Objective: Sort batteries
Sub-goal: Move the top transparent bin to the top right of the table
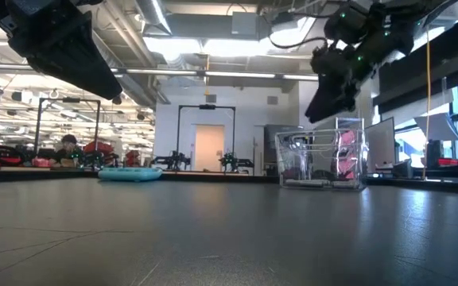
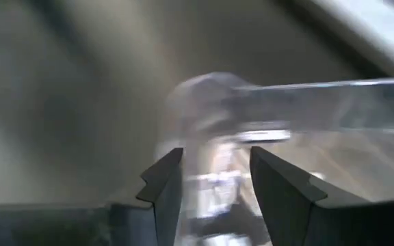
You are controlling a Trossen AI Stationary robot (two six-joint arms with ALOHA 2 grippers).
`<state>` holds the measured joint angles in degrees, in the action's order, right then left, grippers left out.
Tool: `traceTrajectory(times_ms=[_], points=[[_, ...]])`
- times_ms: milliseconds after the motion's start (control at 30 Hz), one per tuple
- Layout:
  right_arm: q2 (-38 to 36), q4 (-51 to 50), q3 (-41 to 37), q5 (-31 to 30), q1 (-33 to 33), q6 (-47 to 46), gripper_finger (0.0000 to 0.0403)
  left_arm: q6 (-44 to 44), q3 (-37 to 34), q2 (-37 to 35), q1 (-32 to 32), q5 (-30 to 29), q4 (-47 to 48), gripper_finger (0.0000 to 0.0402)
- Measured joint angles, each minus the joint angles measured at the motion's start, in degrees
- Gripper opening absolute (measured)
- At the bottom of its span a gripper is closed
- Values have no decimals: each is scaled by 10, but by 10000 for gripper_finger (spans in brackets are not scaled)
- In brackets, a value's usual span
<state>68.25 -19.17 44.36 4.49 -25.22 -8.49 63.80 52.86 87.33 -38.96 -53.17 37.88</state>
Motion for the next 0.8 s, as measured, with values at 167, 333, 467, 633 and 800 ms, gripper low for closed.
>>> traceTrajectory(times_ms=[167, 333, 467, 633, 800], points=[[35, 0, 0, -27, 62, 12, 164, -10, 0, 0, 0, 0, 0, 155], [71, 0, 0, -39, 74, 17, 135, -10, 0, 0, 0, 0, 0, 155], [86, -16, 0, -25, 74, 24, 99, -10, 0, 0, 0, 0, 0, 155], [73, -58, 0, -19, 74, 46, 27, -9, 0, 0, 0, 0, 0, 155], [36, -139, 0, -24, 72, 62, 15, -8, 0, 0, 0, 0, 0, 155]])
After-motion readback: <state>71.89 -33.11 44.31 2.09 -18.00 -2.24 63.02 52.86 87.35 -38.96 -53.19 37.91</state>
